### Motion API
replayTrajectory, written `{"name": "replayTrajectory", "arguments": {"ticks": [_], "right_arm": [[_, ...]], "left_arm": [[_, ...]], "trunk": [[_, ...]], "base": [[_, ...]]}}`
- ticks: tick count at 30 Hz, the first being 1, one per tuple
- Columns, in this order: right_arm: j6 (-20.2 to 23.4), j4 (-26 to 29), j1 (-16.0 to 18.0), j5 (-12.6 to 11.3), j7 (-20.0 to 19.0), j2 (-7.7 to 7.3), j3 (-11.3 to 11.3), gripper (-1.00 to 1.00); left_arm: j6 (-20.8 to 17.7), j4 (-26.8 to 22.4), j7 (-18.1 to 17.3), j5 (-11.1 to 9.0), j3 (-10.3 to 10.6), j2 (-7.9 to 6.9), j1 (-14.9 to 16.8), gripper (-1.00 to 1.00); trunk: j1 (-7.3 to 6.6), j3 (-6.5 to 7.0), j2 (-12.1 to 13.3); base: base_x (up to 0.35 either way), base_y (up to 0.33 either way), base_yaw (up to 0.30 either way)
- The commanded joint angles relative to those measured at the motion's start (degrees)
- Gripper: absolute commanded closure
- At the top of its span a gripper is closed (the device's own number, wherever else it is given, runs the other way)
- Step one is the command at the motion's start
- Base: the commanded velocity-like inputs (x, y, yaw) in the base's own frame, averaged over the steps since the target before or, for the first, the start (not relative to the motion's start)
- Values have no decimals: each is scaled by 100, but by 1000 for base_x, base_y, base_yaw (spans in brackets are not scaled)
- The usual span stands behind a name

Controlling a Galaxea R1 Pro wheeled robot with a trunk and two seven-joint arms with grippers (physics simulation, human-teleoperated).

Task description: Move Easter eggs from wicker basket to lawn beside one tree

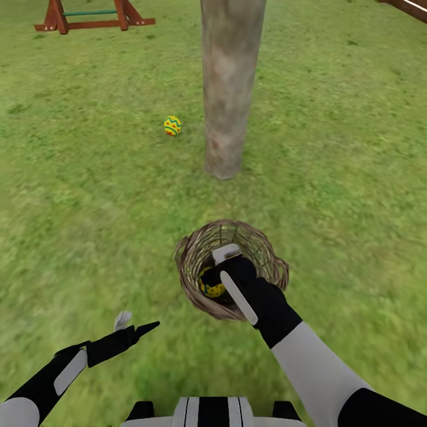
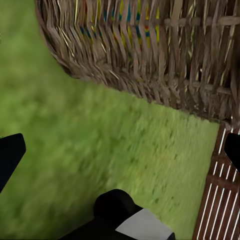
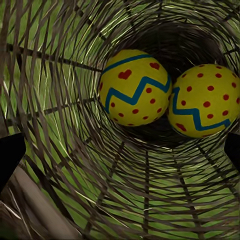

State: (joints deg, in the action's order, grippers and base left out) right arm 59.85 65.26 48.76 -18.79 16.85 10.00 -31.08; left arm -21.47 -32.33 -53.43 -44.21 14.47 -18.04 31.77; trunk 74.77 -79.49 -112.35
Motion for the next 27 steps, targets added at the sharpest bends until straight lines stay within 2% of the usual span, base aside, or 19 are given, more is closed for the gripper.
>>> {"name": "replayTrajectory", "arguments": {"ticks": [1, 5, 12, 17, 27], "right_arm": [[15, 4, 2, -55, 54, 0, -3, -100], [15, 4, 2, -55, 50, 0, -3, -100], [15, 5, 2, -55, 47, 0, -3, -100], [15, 12, 2, -55, 50, 0, -3, -100], [15, -5, 2, -55, 55, 0, 5, -100]], "left_arm": [[-55, -1, -1, -61, 30, -7, 4, -100], [-58, -1, -1, -61, 30, -7, 4, -100], [-50, -1, -3, -62, 30, -7, 4, -100], [-50, -1, -1, -62, 30, -7, 4, -100], [-50, -1, -1, -62, 30, -6, 4, -100]], "trunk": [[-1, -3, -1], [-1, -3, -1], [-1, -3, -1], [-1, -3, -1], [-1, -3, -1]], "base": [[0, -255, 279], [0, -243, 279], [7, -37, 279], [145, -115, 259], [34, -159, 25]]}}
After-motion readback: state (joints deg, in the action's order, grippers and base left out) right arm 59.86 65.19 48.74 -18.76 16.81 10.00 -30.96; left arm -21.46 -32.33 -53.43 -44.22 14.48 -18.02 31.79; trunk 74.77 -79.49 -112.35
